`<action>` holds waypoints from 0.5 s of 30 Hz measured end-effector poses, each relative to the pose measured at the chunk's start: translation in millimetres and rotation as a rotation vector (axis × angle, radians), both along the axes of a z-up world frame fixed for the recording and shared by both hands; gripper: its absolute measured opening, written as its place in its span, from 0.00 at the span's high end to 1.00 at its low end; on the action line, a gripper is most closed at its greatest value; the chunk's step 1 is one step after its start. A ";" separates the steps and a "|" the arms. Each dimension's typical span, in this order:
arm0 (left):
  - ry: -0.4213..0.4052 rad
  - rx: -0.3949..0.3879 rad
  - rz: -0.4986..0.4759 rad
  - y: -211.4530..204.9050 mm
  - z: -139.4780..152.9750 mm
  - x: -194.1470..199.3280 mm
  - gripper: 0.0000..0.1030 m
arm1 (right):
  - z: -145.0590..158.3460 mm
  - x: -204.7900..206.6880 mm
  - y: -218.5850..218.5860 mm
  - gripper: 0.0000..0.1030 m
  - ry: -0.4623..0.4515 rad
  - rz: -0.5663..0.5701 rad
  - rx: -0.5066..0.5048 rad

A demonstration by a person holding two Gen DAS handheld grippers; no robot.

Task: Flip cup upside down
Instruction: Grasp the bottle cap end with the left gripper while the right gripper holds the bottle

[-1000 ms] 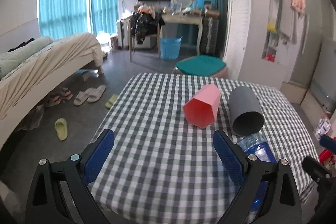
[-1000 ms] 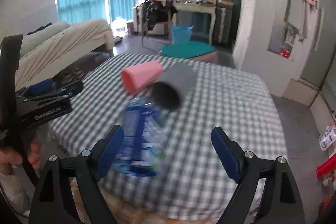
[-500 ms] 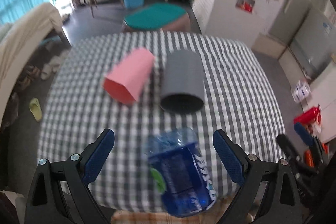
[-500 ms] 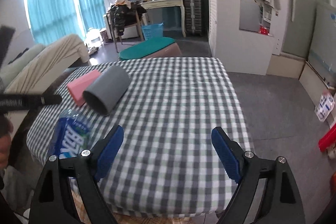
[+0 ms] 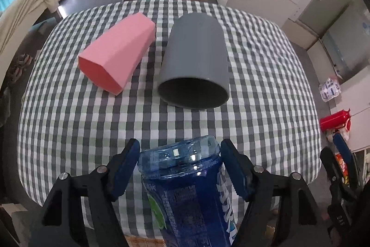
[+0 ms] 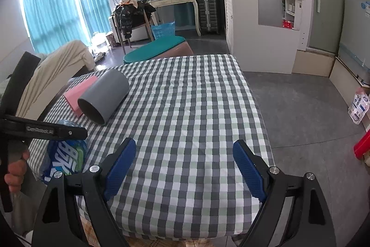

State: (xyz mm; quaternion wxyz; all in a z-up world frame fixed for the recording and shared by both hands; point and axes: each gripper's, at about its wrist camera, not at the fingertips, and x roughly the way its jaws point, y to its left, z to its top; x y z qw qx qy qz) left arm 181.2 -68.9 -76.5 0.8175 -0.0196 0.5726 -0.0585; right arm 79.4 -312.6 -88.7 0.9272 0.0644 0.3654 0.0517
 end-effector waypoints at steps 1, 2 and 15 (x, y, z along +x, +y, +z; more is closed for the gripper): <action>-0.021 0.007 -0.006 1.2 5.4 -1.7 0.28 | 0.2 0.4 0.4 0.17 -0.002 -0.003 0.001; -0.048 0.011 -0.011 1.4 11.1 -2.8 0.28 | -0.3 0.6 1.3 0.17 -0.002 -0.006 0.001; -0.496 0.111 -0.049 -7.5 59.4 -56.2 0.31 | -2.9 -4.5 16.8 0.17 0.004 0.004 -0.016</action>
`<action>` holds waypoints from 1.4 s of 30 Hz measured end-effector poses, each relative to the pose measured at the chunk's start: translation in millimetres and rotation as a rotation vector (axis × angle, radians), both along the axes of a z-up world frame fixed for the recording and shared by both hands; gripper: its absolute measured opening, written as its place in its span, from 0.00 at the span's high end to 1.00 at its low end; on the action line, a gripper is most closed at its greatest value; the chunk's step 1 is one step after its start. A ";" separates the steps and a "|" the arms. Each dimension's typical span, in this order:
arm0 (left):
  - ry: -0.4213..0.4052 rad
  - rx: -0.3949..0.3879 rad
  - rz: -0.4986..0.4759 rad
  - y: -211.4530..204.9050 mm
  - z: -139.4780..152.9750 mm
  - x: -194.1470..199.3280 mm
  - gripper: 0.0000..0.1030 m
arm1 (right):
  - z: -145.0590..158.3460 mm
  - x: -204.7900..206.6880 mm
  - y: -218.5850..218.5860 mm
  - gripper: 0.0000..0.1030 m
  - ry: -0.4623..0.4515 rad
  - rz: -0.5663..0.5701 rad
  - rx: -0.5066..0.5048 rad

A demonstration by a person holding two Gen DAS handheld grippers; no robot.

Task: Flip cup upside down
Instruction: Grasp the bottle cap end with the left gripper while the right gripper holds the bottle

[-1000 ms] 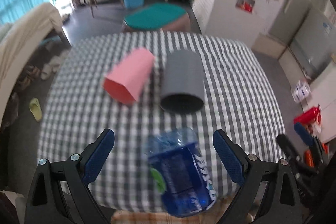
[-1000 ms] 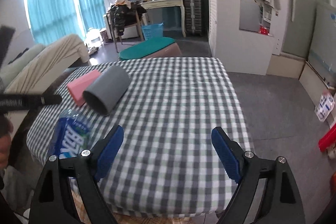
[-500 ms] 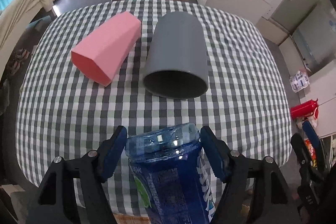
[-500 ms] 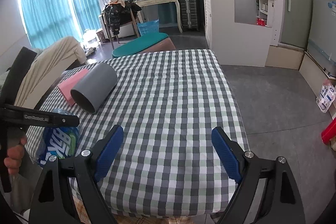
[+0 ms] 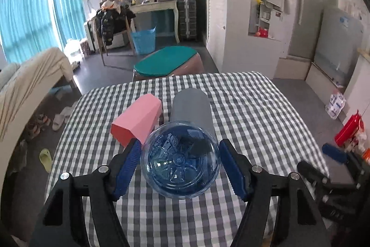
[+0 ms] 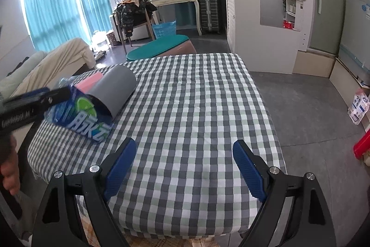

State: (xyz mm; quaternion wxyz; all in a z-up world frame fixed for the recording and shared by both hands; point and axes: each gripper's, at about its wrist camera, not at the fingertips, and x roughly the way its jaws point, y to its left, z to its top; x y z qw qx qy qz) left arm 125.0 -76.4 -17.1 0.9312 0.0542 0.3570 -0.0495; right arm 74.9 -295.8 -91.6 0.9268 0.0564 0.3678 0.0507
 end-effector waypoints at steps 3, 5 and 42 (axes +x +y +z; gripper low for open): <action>-0.001 -0.015 0.009 1.1 -1.4 -1.9 0.31 | 1.1 -0.5 -1.3 0.17 0.000 -0.014 -0.009; -0.016 -0.015 0.007 2.1 1.8 -4.3 0.31 | 2.2 -0.8 -1.7 0.17 -0.003 -0.019 -0.008; 0.070 -0.072 -0.091 -0.9 -41.5 17.3 0.25 | 4.9 -14.9 1.6 0.17 -0.007 -0.025 -0.012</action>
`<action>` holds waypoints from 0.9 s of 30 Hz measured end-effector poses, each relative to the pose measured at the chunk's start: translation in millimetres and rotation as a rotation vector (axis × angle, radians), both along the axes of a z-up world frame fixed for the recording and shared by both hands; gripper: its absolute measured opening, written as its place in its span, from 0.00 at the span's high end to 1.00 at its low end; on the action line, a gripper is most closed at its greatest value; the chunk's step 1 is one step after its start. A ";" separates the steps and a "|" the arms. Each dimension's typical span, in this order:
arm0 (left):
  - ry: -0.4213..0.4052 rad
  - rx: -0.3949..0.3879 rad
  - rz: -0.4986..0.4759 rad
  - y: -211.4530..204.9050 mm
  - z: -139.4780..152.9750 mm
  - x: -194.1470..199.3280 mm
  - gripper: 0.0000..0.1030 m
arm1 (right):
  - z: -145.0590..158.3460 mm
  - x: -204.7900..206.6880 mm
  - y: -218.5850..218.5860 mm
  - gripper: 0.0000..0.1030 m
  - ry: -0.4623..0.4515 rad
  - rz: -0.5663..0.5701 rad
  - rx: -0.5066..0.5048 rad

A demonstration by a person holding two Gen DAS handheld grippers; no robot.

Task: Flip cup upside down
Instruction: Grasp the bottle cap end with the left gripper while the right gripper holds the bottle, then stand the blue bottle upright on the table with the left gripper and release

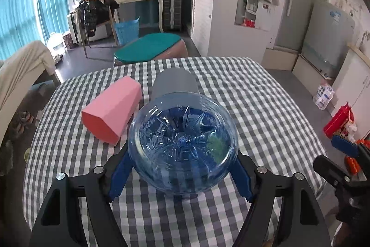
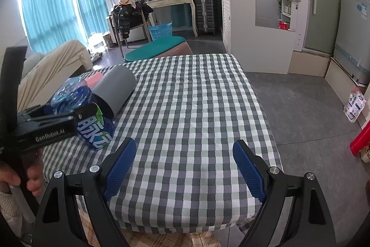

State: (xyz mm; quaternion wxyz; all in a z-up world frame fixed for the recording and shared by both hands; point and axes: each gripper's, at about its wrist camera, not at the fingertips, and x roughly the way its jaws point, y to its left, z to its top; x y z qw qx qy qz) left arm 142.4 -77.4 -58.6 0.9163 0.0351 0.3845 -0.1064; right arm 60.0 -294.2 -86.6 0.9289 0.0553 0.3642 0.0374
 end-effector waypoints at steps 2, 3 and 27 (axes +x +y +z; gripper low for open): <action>-0.024 -0.005 -0.012 -1.3 7.2 -6.6 0.25 | 0.7 -0.4 0.4 0.17 0.000 -0.005 -0.003; -0.033 0.005 -0.019 -2.6 9.9 -9.5 0.25 | 0.7 -0.7 0.6 0.17 0.000 -0.005 -0.004; 0.013 -0.015 -0.007 22.4 -28.4 -44.3 0.23 | 13.2 -15.1 8.6 0.17 -0.037 0.007 -0.034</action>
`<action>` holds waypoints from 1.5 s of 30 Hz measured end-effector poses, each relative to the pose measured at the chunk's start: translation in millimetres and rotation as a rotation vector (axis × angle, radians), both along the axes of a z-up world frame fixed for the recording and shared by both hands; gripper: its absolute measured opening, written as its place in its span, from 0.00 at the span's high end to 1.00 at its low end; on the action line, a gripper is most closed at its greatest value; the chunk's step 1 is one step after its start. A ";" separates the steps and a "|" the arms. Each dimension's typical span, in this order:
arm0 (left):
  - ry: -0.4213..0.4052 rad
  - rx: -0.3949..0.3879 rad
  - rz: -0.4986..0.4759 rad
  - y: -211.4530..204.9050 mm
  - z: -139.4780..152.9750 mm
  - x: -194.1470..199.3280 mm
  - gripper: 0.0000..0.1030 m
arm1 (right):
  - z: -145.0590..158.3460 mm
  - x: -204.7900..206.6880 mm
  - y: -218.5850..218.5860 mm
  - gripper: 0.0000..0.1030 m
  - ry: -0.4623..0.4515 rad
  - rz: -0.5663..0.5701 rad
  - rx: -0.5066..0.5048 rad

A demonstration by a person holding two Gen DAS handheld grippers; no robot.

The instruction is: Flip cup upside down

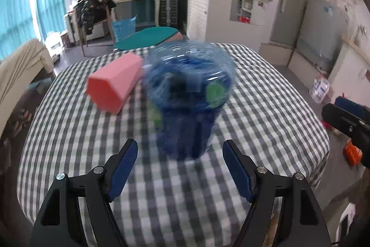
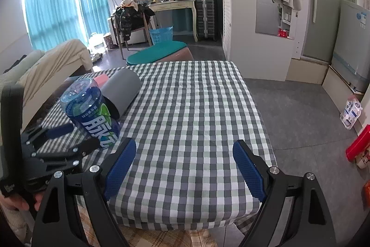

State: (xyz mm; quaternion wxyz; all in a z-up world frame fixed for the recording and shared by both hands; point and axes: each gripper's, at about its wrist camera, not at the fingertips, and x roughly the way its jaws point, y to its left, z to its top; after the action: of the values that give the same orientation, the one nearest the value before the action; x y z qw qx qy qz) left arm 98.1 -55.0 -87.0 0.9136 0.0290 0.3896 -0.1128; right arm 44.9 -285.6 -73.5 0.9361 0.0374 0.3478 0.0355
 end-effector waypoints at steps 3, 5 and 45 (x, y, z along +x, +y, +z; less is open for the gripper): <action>-0.048 -0.054 0.062 23.3 10.5 -8.1 0.23 | 4.4 -6.2 2.9 0.17 -0.017 0.004 -0.006; -0.103 -0.068 0.096 34.1 21.2 -15.9 0.23 | 8.3 -11.8 6.1 0.17 -0.032 0.009 -0.014; -0.436 -0.055 0.206 75.5 50.7 -118.3 0.03 | 19.1 -71.4 69.8 0.00 -0.264 0.070 -0.024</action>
State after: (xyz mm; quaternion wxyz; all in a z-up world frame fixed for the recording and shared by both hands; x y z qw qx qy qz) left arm -20.2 20.6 -36.3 0.9832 -0.0124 0.1807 -0.0207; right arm -26.6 -215.8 -54.4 0.9723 0.0091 0.2233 0.0688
